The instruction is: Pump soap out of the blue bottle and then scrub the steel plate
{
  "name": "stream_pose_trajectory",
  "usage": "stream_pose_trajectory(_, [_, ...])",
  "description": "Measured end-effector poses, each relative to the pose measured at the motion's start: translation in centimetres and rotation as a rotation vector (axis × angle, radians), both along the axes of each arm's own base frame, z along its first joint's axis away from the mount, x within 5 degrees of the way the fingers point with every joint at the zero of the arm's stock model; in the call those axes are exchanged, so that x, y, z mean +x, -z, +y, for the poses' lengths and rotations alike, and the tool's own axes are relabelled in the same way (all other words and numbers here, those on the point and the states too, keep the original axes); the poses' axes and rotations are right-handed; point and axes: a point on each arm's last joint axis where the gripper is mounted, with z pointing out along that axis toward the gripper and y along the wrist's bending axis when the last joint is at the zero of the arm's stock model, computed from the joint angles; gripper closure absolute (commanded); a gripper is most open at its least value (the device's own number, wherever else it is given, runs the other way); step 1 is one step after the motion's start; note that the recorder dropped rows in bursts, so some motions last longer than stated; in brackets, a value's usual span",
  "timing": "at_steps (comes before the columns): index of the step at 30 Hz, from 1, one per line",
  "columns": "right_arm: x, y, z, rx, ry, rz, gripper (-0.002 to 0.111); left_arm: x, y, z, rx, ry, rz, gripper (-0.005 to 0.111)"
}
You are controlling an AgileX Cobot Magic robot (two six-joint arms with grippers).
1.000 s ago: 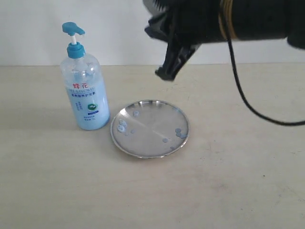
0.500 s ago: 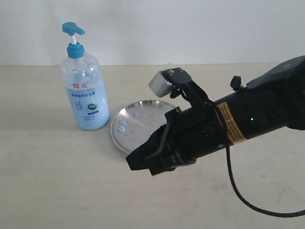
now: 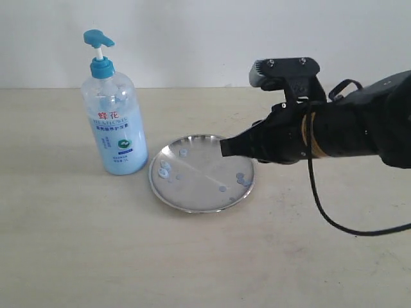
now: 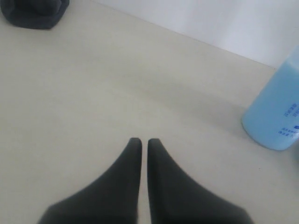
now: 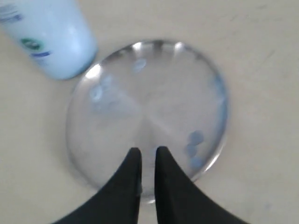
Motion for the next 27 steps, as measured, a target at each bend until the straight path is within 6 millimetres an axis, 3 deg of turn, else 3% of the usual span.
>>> stream_pose_trajectory(5, [3.4,0.1,1.5,-0.093,-0.1,-0.072,0.108,0.0,0.0,0.0,0.0,0.001,-0.002,0.102])
stream_pose_trajectory(11, [8.0,3.5,4.0,-0.079,-0.158,-0.022,0.108,0.0,0.0,0.0,0.0,0.001,-0.002,0.102])
stream_pose_trajectory(15, [7.6,6.3,6.3,0.09,-0.308,0.154,0.108,0.0,0.0,0.0,0.0,0.001,-0.002,0.102])
stream_pose_trajectory(18, [6.7,6.1,7.0,0.186,-0.369,0.229,0.108,0.0,0.0,0.0,0.0,0.001,-0.002,0.102])
stream_pose_trajectory(20, [7.1,5.3,6.7,0.17,-0.32,0.194,0.108,0.0,0.0,0.0,0.0,0.001,-0.002,0.102])
stream_pose_trajectory(24, [9.7,4.9,5.0,0.02,-0.083,0.048,0.108,0.0,0.0,0.0,0.0,0.001,-0.002,0.102])
stream_pose_trajectory(27, [9.9,5.3,5.1,0.03,-0.114,0.061,0.108,0.0,0.0,0.0,0.0,0.001,-0.002,0.102])
